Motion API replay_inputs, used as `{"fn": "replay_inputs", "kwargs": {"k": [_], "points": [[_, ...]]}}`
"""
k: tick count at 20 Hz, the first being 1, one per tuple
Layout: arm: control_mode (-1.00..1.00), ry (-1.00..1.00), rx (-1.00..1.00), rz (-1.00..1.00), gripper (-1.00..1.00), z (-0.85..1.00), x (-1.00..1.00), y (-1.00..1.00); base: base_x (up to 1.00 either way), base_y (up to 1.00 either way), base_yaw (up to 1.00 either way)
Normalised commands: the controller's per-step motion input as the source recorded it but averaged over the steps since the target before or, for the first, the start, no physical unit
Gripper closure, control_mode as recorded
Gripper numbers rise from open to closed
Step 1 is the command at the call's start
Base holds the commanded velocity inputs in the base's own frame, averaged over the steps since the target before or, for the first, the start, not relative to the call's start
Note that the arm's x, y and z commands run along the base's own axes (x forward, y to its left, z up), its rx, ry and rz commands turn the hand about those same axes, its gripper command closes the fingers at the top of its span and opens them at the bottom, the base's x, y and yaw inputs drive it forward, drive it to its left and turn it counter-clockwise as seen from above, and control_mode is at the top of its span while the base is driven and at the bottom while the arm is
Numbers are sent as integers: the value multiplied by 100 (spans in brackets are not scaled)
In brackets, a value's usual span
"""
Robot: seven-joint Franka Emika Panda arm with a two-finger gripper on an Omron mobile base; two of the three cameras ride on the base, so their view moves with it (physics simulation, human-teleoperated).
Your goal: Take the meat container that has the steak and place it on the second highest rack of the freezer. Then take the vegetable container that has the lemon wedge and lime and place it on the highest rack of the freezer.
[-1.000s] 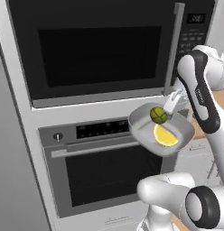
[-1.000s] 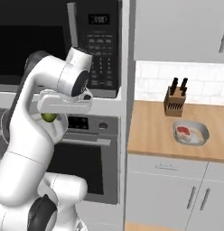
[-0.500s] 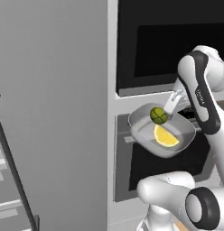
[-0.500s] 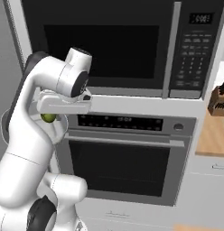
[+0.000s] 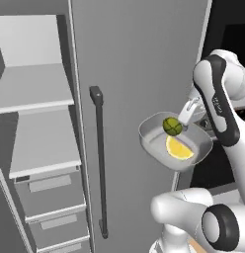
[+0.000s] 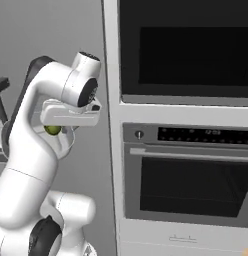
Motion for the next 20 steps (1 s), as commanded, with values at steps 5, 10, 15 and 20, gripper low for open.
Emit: {"fn": "replay_inputs", "kwargs": {"k": [5, 10, 15, 20], "points": [[100, 0, 0, 0, 100, 0, 0, 0, -6, 53, 0], [100, 0, 0, 0, 100, 0, 0, 0, 0, 54, -1], [100, 0, 0, 0, 100, 0, 0, 0, 0, 51, -3], [100, 0, 0, 0, 100, 0, 0, 0, 10, 36, -3]]}}
